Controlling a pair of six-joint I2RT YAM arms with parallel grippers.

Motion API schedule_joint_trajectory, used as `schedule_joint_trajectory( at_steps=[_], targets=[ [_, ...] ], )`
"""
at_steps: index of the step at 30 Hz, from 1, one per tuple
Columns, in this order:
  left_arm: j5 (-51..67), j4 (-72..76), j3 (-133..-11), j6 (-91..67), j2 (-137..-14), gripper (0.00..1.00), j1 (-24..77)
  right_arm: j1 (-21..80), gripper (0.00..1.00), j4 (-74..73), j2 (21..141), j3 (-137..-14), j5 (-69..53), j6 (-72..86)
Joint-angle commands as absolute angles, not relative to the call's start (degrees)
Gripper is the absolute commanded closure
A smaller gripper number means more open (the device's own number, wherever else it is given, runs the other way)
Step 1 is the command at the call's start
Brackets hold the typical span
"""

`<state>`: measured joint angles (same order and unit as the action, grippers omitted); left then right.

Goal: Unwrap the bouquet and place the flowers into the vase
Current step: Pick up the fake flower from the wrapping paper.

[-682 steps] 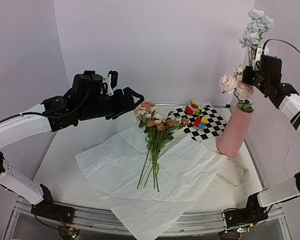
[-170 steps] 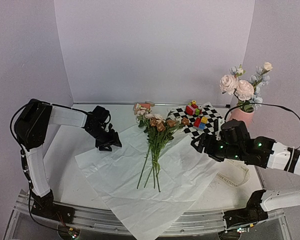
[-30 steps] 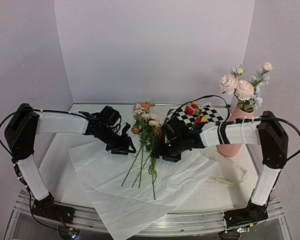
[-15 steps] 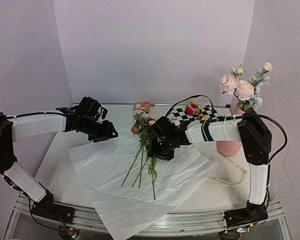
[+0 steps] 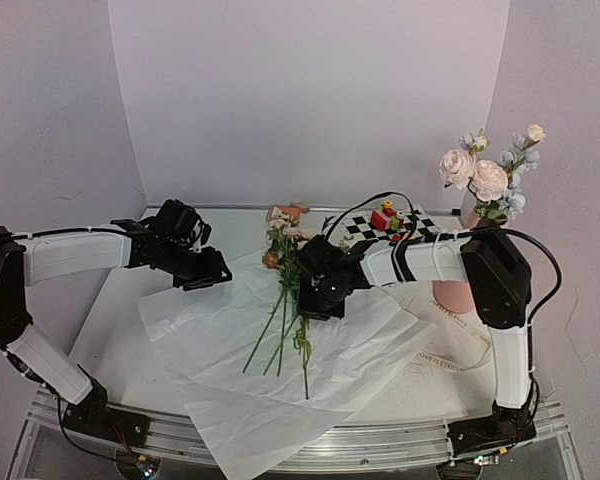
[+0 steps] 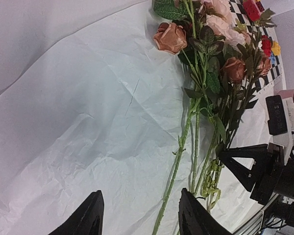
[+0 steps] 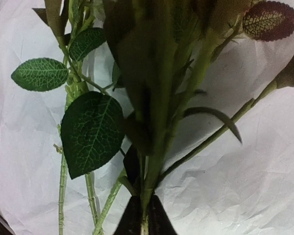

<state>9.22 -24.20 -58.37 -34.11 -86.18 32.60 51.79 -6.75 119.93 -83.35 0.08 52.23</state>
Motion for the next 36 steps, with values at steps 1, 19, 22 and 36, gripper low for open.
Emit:
schedule_joint_trajectory(
  at_steps=[1, 19, 22, 36],
  targets=[
    [8.0, -24.6, -58.8, -33.0, -83.6, 0.46, 32.3, 51.9, 1.0, -11.0, 111.4, -81.6, -0.3, 48.7],
    [11.7, -22.6, -62.7, -32.3, -88.3, 0.46, 32.3, 52.5, 1.0, -11.6, 91.2, -75.7, -7.2, 39.1],
    [12.4, -22.4, -63.6, -32.8, -89.3, 0.46, 32.3, 52.5, 1.0, -10.9, 90.1, -76.7, -10.5, 34.6],
    [8.9, -20.8, -66.8, -33.5, -91.2, 0.47, 32.3, 52.5, 1.0, -3.2, 78.5, -74.2, -14.3, 26.6]
  ],
)
